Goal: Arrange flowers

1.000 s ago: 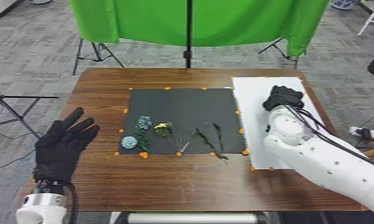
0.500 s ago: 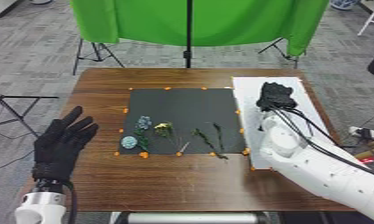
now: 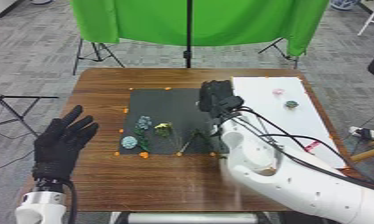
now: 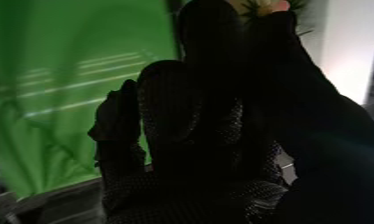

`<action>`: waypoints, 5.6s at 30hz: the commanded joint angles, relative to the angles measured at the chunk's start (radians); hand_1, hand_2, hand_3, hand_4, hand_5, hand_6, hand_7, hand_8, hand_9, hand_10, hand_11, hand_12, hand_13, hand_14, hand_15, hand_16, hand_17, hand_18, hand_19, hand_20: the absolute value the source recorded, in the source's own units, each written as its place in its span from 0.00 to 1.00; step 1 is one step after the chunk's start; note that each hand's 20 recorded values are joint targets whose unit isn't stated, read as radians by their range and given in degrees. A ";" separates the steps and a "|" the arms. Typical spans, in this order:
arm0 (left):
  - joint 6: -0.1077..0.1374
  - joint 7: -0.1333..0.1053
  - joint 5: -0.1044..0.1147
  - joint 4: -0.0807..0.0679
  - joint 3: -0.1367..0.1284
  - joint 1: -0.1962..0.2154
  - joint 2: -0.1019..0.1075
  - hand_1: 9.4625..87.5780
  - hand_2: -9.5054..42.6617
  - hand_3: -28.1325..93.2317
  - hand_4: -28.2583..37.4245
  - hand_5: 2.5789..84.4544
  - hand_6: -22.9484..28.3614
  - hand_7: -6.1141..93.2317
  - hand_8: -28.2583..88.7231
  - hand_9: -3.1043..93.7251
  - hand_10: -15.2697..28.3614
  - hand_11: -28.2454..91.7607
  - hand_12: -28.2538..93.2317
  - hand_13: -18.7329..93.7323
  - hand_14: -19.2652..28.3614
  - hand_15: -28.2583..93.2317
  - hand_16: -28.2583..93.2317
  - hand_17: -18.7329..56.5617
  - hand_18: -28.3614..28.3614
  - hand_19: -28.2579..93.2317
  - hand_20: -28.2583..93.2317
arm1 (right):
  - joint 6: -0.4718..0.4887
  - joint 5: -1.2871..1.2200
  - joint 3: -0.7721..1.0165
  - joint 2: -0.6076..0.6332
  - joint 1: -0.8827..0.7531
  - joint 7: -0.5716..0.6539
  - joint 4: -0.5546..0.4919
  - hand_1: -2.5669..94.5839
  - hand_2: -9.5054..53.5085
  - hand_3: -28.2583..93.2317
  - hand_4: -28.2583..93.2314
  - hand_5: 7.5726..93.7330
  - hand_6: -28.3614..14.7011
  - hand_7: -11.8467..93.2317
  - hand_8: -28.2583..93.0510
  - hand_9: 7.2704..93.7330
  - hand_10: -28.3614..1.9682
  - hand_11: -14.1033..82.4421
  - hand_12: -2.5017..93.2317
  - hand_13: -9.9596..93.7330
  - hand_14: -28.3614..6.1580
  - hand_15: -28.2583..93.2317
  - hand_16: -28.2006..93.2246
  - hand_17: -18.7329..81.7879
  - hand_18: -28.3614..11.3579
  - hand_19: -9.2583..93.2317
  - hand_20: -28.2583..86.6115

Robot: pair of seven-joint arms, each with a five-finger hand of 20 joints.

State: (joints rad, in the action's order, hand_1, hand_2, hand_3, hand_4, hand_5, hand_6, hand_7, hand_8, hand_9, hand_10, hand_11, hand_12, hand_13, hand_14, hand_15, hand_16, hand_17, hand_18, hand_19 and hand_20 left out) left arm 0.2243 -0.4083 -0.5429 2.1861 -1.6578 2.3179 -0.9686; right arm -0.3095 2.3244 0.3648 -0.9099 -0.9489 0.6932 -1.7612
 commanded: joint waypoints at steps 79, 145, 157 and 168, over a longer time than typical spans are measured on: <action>0.015 0.006 0.000 0.001 0.008 0.026 -0.014 0.13 0.37 0.86 0.00 0.46 0.64 0.17 0.16 0.43 0.84 0.44 0.32 0.40 1.00 0.66 0.16 0.14 0.97 0.69 0.36 | 0.202 -0.177 0.026 0.236 0.038 0.205 0.330 0.60 0.00 0.74 0.00 0.92 0.81 0.25 0.23 0.96 0.76 0.22 0.33 0.81 0.73 0.65 0.45 0.46 0.22 0.89 0.59; 0.039 0.007 0.023 0.006 0.029 0.031 0.025 0.12 0.39 0.85 0.00 0.47 0.65 0.17 0.17 0.42 0.85 0.44 0.32 0.40 1.00 0.66 0.16 0.13 0.98 0.70 0.35 | 0.000 -0.259 0.095 0.299 0.094 -0.022 0.141 0.34 0.00 0.92 0.00 0.58 0.69 0.26 0.12 0.60 0.54 0.40 0.17 0.57 0.49 0.79 0.33 0.31 0.19 0.80 0.65; 0.039 0.003 0.018 0.011 0.023 0.031 0.025 0.12 0.39 0.85 0.00 0.47 0.65 0.17 0.17 0.42 0.85 0.44 0.32 0.40 1.00 0.66 0.16 0.13 0.98 0.70 0.35 | 0.010 -0.258 -0.039 0.248 0.228 0.154 0.338 0.35 0.00 0.92 0.00 0.55 0.67 0.27 0.11 0.56 0.46 0.39 0.17 0.57 0.48 0.81 0.31 0.33 0.19 0.83 0.64; 0.032 0.006 0.018 0.005 0.032 0.013 0.026 0.12 0.39 0.85 0.00 0.47 0.65 0.17 0.17 0.43 0.85 0.44 0.32 0.40 1.00 0.66 0.16 0.13 0.98 0.70 0.35 | 0.197 -0.293 -0.038 0.167 0.277 0.080 0.401 0.35 0.00 0.92 0.00 0.50 0.69 0.26 0.12 0.54 0.48 0.37 0.17 0.56 0.47 0.81 0.30 0.32 0.17 0.82 0.63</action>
State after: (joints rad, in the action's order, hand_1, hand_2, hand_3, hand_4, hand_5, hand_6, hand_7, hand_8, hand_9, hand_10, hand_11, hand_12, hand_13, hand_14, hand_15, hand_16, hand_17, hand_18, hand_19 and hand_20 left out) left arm 0.2524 -0.4078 -0.5232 2.1929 -1.6322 2.3397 -0.9397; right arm -0.1949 2.0405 0.3299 -0.6806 -0.7107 0.8076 -1.3934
